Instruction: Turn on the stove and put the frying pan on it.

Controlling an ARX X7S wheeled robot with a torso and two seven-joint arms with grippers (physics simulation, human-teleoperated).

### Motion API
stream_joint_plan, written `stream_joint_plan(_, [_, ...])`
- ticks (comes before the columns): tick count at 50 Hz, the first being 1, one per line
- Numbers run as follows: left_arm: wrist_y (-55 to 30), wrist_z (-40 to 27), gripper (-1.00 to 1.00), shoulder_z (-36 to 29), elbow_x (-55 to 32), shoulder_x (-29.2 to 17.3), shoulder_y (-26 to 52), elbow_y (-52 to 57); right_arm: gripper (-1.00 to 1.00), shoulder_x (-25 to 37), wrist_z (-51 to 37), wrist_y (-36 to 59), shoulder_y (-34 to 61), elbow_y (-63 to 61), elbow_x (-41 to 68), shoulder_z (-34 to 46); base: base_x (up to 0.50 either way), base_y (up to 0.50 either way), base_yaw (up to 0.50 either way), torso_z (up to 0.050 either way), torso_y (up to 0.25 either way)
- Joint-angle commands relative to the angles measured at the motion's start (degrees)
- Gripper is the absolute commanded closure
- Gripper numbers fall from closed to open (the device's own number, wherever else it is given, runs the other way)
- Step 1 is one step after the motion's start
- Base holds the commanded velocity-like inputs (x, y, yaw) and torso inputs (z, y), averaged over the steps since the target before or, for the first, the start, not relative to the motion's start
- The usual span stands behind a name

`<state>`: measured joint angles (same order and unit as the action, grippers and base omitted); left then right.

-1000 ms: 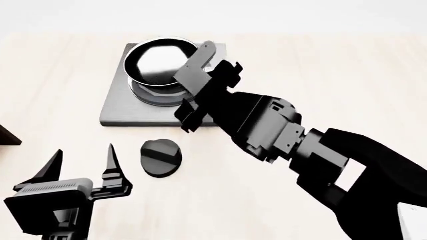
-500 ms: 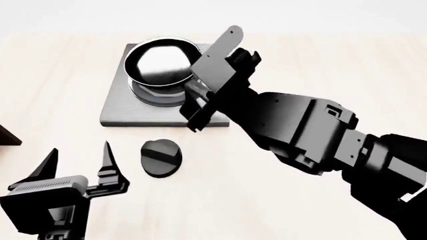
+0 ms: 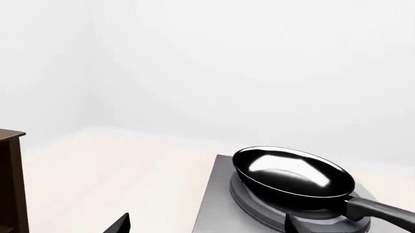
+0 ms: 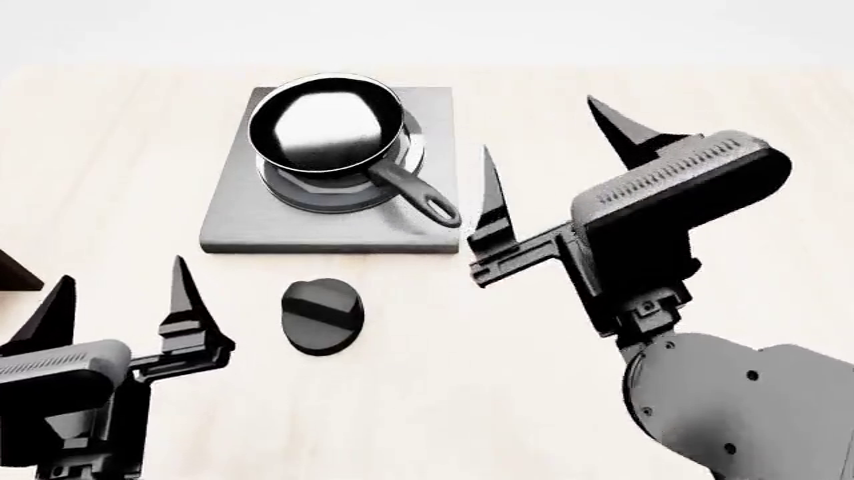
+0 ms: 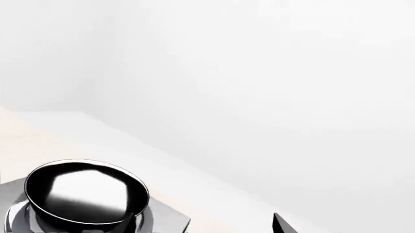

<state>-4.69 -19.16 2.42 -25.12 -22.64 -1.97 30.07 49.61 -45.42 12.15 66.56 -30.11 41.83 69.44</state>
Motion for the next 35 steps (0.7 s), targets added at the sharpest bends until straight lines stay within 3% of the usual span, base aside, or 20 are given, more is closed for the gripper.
stream_joint_plan(1, [2.0, -0.3, -1.00, 2.9, -3.2, 0.0, -0.5, 2.8, -1.00, 13.5, -16.3, -18.6, -14.0, -9.5, -7.5, -3.6, 0.00, 0.00, 0.00, 0.000, 0.000])
stream_joint_plan(12, [8.0, 0.1, -1.00, 5.2, -2.0, 1.1, -2.6, 5.2, -1.00, 20.8, -29.0, -31.6, -25.7, -11.6, -20.8, -2.8, 0.00, 0.00, 0.00, 0.000, 0.000])
stream_joint_plan(20, [13.2, 1.2, -1.00, 5.7, -0.4, 2.7, -4.2, 5.2, -1.00, 22.6, -32.5, -38.1, -29.8, -8.9, -23.4, -2.2, 0.00, 0.00, 0.00, 0.000, 0.000])
stream_joint_plan(25, [15.2, 1.1, -1.00, 6.5, -0.3, 3.4, -4.6, 5.4, -1.00, 25.8, -41.1, -45.5, -32.9, -8.2, -28.9, -4.1, 0.00, 0.00, 0.00, 0.000, 0.000])
stream_joint_plan(26, [15.6, 1.0, -1.00, 6.8, -0.3, 3.5, -4.6, 5.7, -1.00, 26.4, -43.6, -46.4, -33.3, -8.4, -30.5, -5.1, 0.00, 0.00, 0.00, 0.000, 0.000])
stream_joint_plan(28, [18.2, 0.9, -1.00, 7.9, 0.6, 4.3, -4.6, 6.0, -1.00, 25.9, -44.5, -46.3, -46.8, -9.7, -35.6, -20.0, 0.00, 0.00, 0.00, 0.000, 0.000])
stream_joint_plan(30, [19.9, 0.1, -1.00, 9.0, 0.6, 5.4, -4.4, 5.8, -1.00, 25.3, -44.5, -48.4, -53.2, -9.5, -37.0, -27.4, 0.00, 0.00, 0.00, 0.000, 0.000])
stream_joint_plan(35, [25.9, 0.5, -1.00, 11.4, 0.3, 7.2, -4.8, 6.9, -1.00, 25.2, -44.2, -49.4, -61.6, -10.2, -38.7, -36.7, 0.00, 0.00, 0.00, 0.000, 0.000])
